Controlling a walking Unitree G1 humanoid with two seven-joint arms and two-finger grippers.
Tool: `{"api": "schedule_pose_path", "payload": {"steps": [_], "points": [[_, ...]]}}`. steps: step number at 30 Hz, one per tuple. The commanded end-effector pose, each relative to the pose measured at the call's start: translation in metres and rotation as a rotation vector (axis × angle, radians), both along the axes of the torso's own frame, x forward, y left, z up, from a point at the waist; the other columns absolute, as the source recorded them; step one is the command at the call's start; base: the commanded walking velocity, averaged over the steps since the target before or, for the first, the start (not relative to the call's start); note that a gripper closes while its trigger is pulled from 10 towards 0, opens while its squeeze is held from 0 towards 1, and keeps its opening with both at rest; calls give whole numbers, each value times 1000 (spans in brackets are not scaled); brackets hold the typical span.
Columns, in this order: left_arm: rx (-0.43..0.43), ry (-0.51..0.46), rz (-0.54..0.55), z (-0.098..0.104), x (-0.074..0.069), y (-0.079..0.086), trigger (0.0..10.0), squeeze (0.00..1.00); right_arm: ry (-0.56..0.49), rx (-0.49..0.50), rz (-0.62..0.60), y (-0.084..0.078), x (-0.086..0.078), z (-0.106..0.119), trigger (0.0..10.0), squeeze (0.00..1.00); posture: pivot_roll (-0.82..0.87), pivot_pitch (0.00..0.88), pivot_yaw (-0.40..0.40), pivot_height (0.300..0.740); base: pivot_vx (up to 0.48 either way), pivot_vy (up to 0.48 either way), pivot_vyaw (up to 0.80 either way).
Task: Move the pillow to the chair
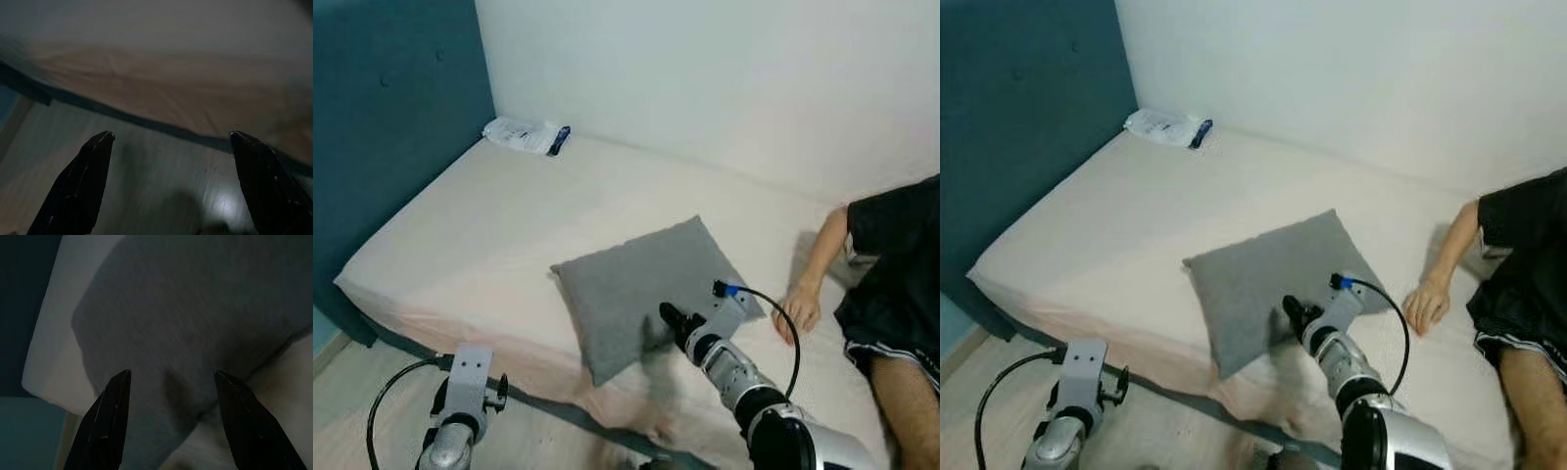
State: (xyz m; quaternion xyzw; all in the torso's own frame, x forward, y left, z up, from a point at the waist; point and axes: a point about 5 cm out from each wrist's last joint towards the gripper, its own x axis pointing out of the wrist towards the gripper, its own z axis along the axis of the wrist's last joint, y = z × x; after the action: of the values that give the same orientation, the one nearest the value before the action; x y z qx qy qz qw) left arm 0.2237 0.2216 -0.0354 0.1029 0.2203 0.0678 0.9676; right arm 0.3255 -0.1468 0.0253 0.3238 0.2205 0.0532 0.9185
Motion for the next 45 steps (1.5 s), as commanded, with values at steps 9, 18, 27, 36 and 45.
{"api": "schedule_pose_path", "payload": {"steps": [9, 18, 27, 36, 45], "points": [[1, 23, -26, -9, -14, -9, 10000, 0, -57, 78, -7, -1, 4, 7, 10000, 0, 37, 98, -71, 575, 0, 0, 0], [0, 29, -39, -11, -16, -12, 10000, 0, -143, 129, -14, -5, 11, 19, 10000, 0, 42, 96, -66, 575, 0, 0, 0], [7, 35, -53, -14, -23, -11, 10000, 0, -148, 155, -52, -17, 16, 25, 10000, 0, 56, 114, -44, 570, 0, 0, 0], [23, 36, -70, -15, -31, -6, 10000, 0, -156, 209, -153, -32, 19, 31, 10000, 0, 78, 132, -24, 535, 0, 0, 0], [40, 29, -86, -15, -38, -1, 10000, 0, -231, 286, -210, -40, 22, 39, 10000, 0, 107, 149, 1, 526, 0, 0, 0]]}}
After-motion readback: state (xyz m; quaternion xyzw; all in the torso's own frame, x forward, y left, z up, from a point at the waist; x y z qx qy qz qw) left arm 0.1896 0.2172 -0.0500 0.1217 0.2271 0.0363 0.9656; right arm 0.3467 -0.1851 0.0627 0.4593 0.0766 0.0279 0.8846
